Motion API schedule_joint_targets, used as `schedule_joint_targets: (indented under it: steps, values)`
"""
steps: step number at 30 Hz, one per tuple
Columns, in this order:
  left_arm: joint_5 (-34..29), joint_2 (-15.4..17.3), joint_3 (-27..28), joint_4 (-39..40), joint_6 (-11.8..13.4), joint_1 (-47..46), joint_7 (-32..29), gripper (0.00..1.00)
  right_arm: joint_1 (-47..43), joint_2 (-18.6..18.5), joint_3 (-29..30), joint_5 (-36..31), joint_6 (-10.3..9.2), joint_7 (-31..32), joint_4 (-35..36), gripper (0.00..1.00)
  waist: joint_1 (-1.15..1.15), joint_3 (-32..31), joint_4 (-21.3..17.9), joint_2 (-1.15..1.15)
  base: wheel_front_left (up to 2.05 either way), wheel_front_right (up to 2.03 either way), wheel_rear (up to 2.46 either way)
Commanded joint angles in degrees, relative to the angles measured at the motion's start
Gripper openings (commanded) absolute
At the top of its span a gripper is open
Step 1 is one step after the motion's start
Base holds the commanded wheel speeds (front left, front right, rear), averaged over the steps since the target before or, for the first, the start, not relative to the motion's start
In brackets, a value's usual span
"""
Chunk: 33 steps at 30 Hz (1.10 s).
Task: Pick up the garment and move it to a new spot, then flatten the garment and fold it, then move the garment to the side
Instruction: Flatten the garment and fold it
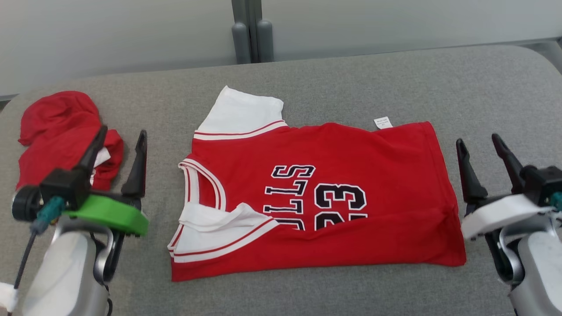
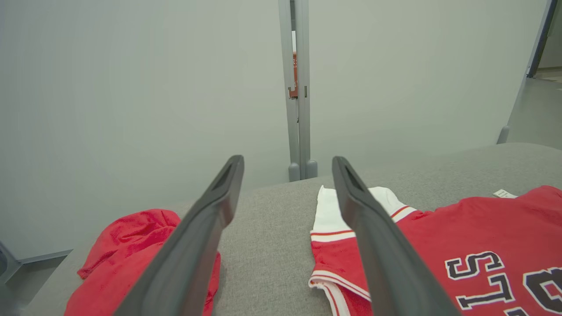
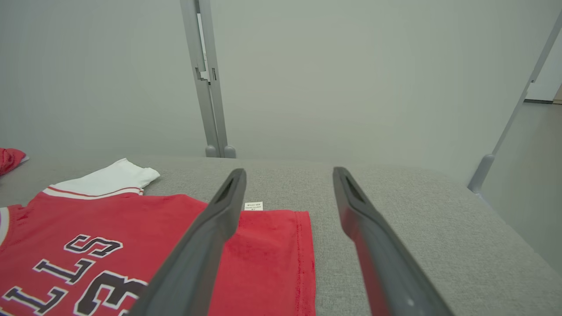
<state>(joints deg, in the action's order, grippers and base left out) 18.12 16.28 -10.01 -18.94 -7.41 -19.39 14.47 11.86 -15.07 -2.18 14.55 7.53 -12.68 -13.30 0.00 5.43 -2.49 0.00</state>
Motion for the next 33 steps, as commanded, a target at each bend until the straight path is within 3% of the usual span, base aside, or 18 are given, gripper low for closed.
schedule_joint_targets:
  steps: [1, 9, 19, 25, 33]
  values:
    - [1.4, 1.1, -1.4, -0.7, -0.1, -3.8, -0.7, 1.0, 2.8, -0.8, -0.1, 0.6, -0.09, 1.0, -1.2, 1.0, 0.0, 3.2, -1.6, 0.0, 0.0, 0.0, 0.0]
    - [11.0, 7.0, -14.0, -6.1, -0.1, -22.7, -5.9, 1.0, 17.0, -2.5, -2.8, 1.4, -0.09, 5.9, -10.0, 1.0, 0.0, 12.0, -4.1, 0.0, 0.0, 0.0, 0.0]
    - [23.7, 11.7, -30.6, -15.7, -0.1, -40.6, -13.7, 1.0, 31.3, -0.2, -8.8, 3.0, -0.09, 10.2, -22.7, 1.0, 0.0, 21.3, -7.5, 0.0, 0.0, 0.0, 0.0]
    - [31.2, 13.7, -37.9, -19.8, -0.1, -46.8, -18.2, 1.0, 37.6, 2.2, -12.3, 4.8, -0.09, 11.6, -28.3, 1.0, 0.0, 25.2, -10.0, 0.0, 0.0, 0.0, 0.0]
    - [36.2, 16.5, -45.1, -25.2, -0.1, -52.1, -20.0, 1.0, 42.7, 4.6, -17.9, 8.6, -0.09, 11.3, -32.8, 1.0, 0.0, 27.8, -13.7, 0.0, 0.0, 0.0, 0.0]
